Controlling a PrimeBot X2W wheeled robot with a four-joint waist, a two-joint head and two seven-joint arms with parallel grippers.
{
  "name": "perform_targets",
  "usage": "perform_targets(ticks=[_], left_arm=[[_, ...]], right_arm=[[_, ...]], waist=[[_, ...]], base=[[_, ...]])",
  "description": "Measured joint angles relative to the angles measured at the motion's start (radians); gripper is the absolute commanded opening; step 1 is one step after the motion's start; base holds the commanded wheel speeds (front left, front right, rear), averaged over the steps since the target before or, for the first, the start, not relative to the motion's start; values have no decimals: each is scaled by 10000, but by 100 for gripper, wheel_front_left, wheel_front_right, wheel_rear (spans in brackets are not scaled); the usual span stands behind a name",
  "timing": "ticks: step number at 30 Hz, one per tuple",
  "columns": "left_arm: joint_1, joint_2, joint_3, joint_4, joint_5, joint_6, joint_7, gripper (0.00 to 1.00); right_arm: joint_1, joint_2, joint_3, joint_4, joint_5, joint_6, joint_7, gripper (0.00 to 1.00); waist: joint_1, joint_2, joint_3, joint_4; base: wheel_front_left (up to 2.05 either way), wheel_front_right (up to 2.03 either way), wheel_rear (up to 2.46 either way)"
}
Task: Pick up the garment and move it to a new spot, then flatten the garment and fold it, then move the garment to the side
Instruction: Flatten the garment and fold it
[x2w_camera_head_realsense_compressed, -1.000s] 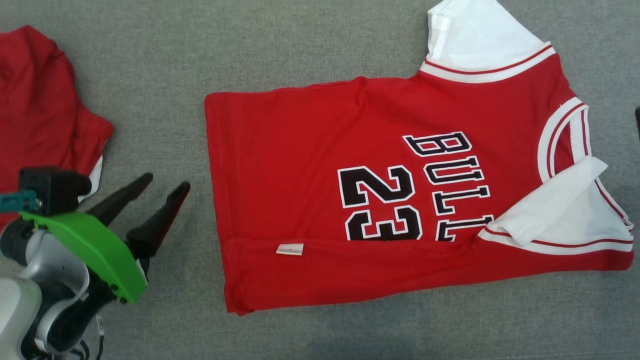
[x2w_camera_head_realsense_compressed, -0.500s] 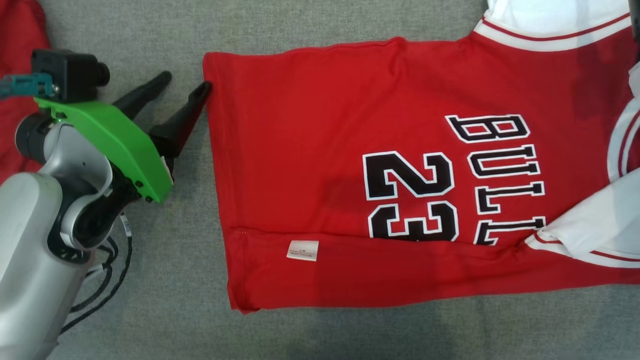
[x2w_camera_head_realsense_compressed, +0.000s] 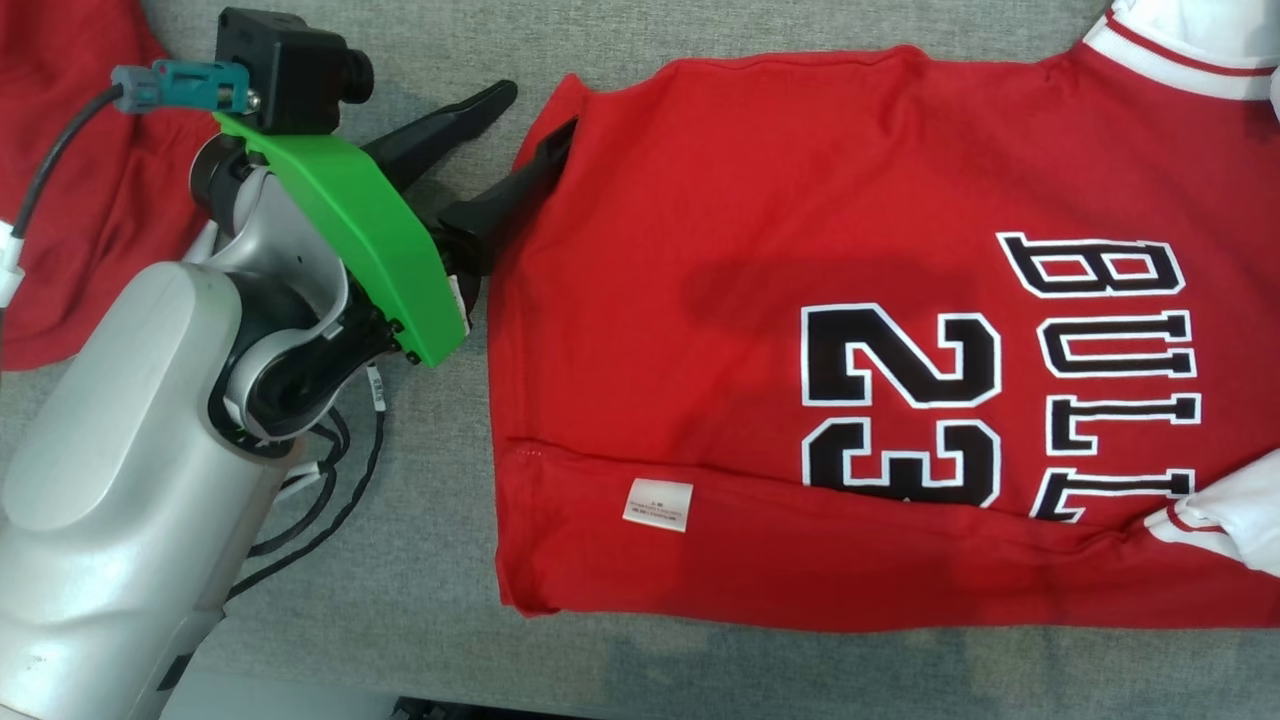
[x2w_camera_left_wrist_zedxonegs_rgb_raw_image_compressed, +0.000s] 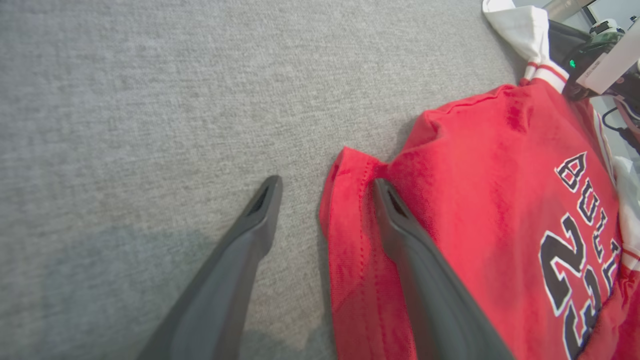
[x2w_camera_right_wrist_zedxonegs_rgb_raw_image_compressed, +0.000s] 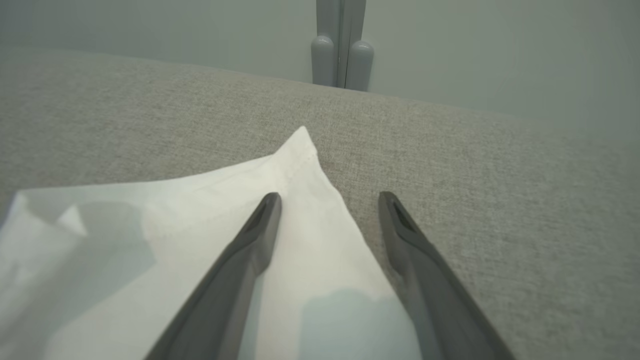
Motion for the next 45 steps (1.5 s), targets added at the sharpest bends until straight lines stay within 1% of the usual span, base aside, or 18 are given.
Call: perform_targets(ticks=[1, 2, 4, 5, 6, 7, 11, 14, 17, 19, 20, 21, 22, 23, 27, 28, 30, 45], left_arm=[[-33, -77, -10, 96, 44, -15, -4, 100], [-71, -142, -13, 169, 44, -58, -4, 48], [-92, -232, 15, 341, -13, -90, -8, 21], [-95, -234, 19, 430, -69, -90, -4, 17], [-95, -234, 8, 502, -69, -98, -2, 18], [-96, -234, 15, 591, -73, -98, -2, 33], [-109, -295, -8, 838, -226, -102, -2, 21], [-141, -408, -107, 984, -236, -144, 0, 0], [-279, -433, -251, 1143, -219, -215, -2, 0], [-323, -510, -324, 1281, -130, -238, -130, 0], [-324, -550, -336, 1365, -121, -267, -211, 0], [-326, -581, -341, 1415, -105, -276, -270, 0], [-328, -621, -349, 1446, -67, -280, -303, 0], [-328, -675, -353, 1476, -35, -309, -380, 0], [-333, -767, -349, 1538, -35, -320, -594, 0], [-333, -773, -360, 1553, -35, -322, -619, 0], [-334, -788, -380, 1592, -35, -326, -631, 0], [147, -767, -447, 2222, 205, -347, -1816, 0]], right_arm=[[-60, 2, 29, 98, 0, 0, -46, 100], [-118, 10, 61, 188, -8, 2, -90, 100], [-185, 21, 134, 347, -10, 10, -140, 100], [-226, 33, 192, 428, -10, 12, -167, 100], [-291, 50, 242, 518, -10, 13, -174, 100], [-353, 69, 274, 600, -12, 15, -180, 100], [-560, 84, 380, 911, -100, 29, -221, 100], [-723, 90, 466, 1112, -113, 59, -222, 100], [-844, 88, 550, 1327, -117, 113, -251, 100], [-973, 84, 596, 1572, -171, 157, -336, 22], [-976, 84, 598, 1659, -171, 205, -353, 19], [-981, 81, 598, 1722, -171, 205, -353, 26], [-995, 75, 600, 1779, -171, 205, -357, 26], [-1016, 73, 608, 1854, -173, 207, -412, 36], [-1123, 35, 662, 2134, -184, 221, -420, 38], [-1151, 31, 667, 2203, -184, 221, -420, 37], [-1159, 23, 658, 2272, -184, 221, -422, 0], [-1060, 393, 33, 2242, 474, 336, -2075, 0]], waist=[[0, 0, -5, 56], [0, 0, -16, 106], [0, 0, -52, 194], [0, 0, -76, 223], [0, 0, -99, 245], [0, 0, -118, 262], [0, 0, -160, 304], [0, 0, -171, 326], [-1, 0, -186, 348], [-2, 0, -217, 377], [-1, 0, -241, 392], [-2, 0, -269, 409], [-2, 0, -294, 428], [-1, 0, -321, 450], [-1, 0, -411, 540], [-1, 0, -431, 556], [-1, 0, -447, 571], [-1, 0, -1200, 500]], base=[[0, 0, 0], [0, 0, 0], [0, 0, 0], [0, 0, 0], [0, 0, 0], [0, 0, 0], [0, 0, 0], [0, 0, 0], [0, 0, 0], [0, 0, 0], [0, 0, 0], [0, 0, 0], [0, 0, 0], [0, 0, 0], [0, 0, 0], [0, 0, 0], [0, 0, 0], [0, 0, 0]])
